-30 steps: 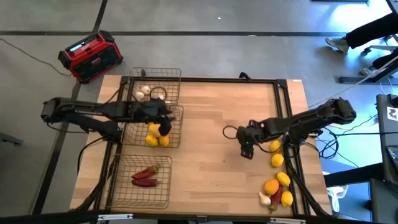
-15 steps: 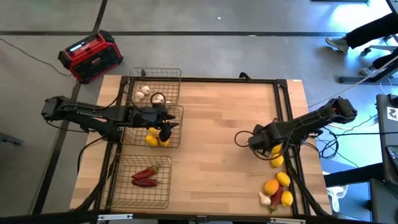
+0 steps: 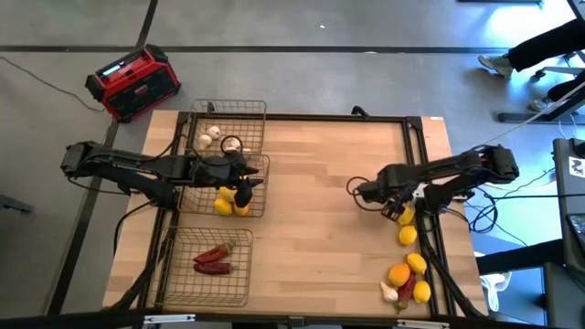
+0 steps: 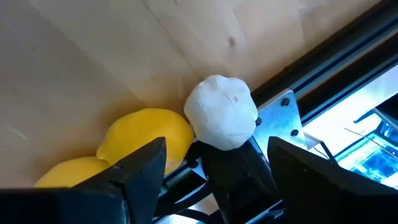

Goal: Sort produce into baskets
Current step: Put the garlic in the top wire basket

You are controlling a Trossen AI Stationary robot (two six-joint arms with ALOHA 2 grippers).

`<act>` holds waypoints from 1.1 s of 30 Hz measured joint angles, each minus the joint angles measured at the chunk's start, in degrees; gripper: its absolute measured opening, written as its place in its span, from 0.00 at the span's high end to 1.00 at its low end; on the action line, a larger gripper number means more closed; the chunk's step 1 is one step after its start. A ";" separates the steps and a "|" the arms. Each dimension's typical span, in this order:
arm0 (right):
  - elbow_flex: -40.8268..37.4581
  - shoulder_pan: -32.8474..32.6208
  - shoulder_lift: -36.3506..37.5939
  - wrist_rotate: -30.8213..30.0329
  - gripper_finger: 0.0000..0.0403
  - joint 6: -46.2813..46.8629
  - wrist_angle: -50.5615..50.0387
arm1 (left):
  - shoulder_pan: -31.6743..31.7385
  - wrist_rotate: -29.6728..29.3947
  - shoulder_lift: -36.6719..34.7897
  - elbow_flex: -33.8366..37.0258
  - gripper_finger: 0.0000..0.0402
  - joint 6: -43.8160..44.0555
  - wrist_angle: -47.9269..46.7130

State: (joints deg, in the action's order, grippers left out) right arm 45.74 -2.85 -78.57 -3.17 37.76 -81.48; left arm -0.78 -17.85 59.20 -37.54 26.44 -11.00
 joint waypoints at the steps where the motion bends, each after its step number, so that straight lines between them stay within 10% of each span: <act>1: 0.00 0.44 -0.48 0.12 0.32 -0.56 0.22 | 0.00 0.00 0.00 0.00 0.55 -0.28 0.02; 33: -1.37 2.60 -24.87 -4.16 0.32 -13.17 5.68 | 0.00 0.03 0.00 0.00 0.55 -1.49 -0.09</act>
State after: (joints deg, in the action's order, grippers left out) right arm 44.37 -0.25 -103.44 -7.33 24.59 -75.80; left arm -0.78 -17.82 59.20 -37.54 24.95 -11.09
